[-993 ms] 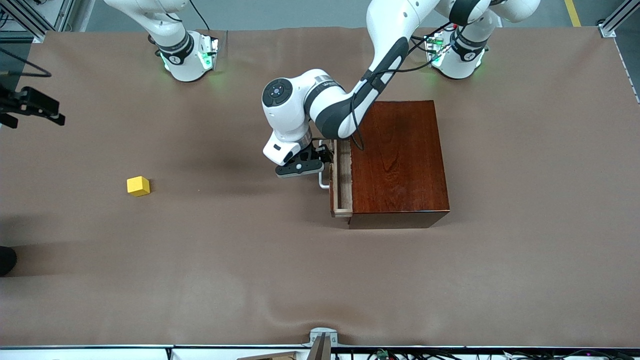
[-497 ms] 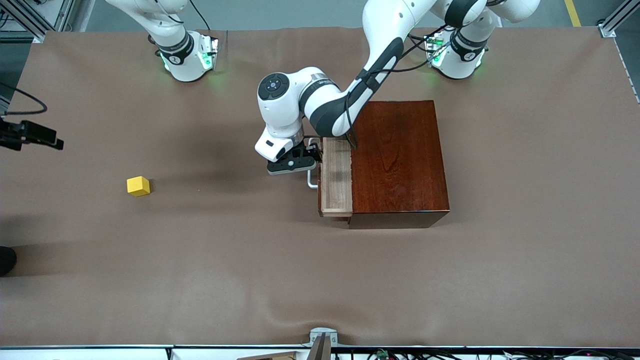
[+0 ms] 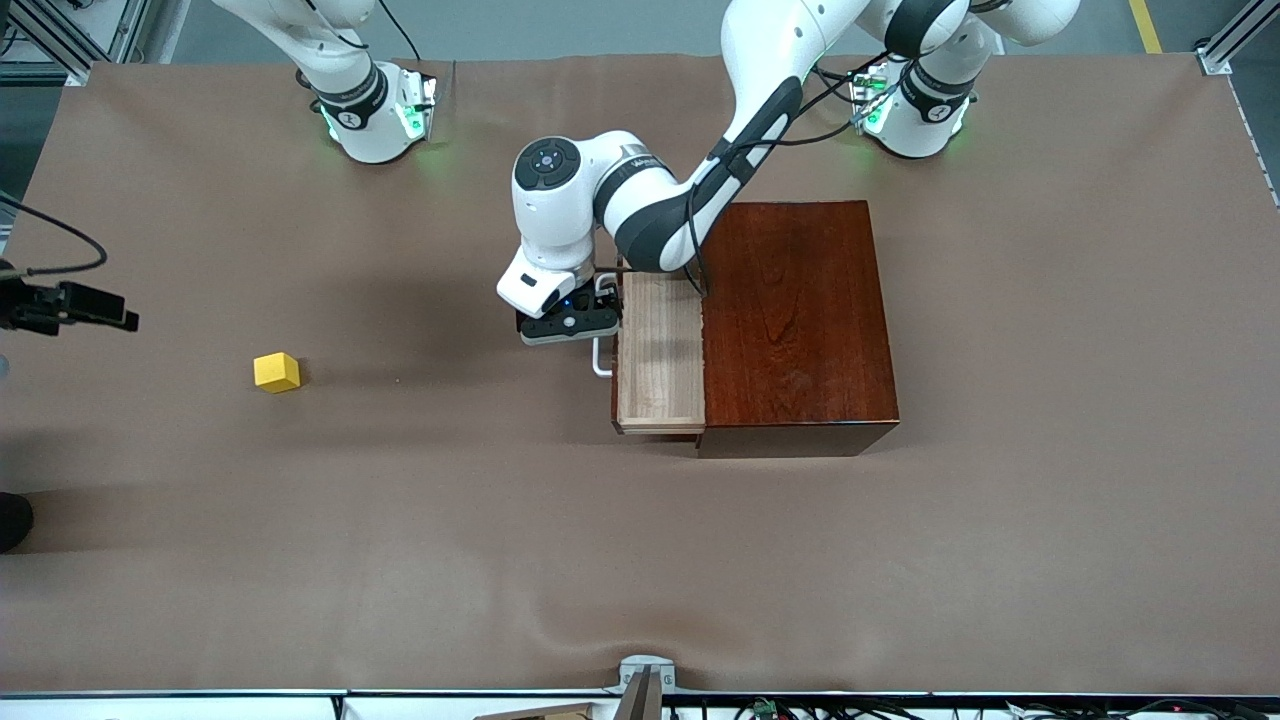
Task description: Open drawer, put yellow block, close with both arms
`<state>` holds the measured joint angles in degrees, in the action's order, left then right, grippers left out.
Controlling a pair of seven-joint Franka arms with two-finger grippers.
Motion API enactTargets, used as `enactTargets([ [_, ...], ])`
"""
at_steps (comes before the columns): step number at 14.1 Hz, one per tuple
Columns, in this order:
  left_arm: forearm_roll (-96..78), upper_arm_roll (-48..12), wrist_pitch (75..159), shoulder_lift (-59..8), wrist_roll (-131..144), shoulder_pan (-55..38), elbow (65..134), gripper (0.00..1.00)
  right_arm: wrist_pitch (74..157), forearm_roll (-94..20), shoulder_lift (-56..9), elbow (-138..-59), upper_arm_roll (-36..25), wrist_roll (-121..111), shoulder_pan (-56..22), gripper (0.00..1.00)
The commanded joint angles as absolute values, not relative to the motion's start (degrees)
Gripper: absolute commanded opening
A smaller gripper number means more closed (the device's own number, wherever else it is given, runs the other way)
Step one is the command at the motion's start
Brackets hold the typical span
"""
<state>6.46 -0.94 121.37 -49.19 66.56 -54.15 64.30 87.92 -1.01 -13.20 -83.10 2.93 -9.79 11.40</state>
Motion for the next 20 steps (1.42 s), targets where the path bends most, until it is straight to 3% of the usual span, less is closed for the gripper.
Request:
enactTargets([
  [1, 5.5, -1.1, 120.1, -49.9, 67.7, -54.6, 61.3, 1.0, 88.9, -0.9, -15.6, -82.5, 3.5, -10.5, 11.7, 1.0],
  [5, 5.5, -1.1, 111.2, -45.1, 67.7, -54.1, 61.3, 1.0, 93.6, -0.9, -17.9, -86.6, 3.5, -10.5, 12.0, 1.0],
  [8, 6.2, 0.3, 103.1, -36.9, 67.4, -52.7, 61.9, 1.0, 98.7, -0.8, -17.9, -91.3, 3.5, -10.5, 12.2, 1.0],
  [10, 6.6, 0.4, 95.6, -30.4, 66.5, -48.7, 63.5, 1.0, 101.8, -0.8, -18.4, -94.3, 3.5, -10.5, 12.4, 1.0],
  [15, 7.9, 0.4, 83.4, -23.0, 55.6, -38.3, 63.7, 1.0, 113.6, -0.7, -20.0, -103.0, 3.4, -10.6, 13.4, 1.0],
  [20, 9.7, -0.1, 80.7, -16.2, 35.3, -27.3, 70.0, 1.0, 118.2, 2.7, -23.2, -105.8, 3.5, -10.8, 14.1, 1.0],
])
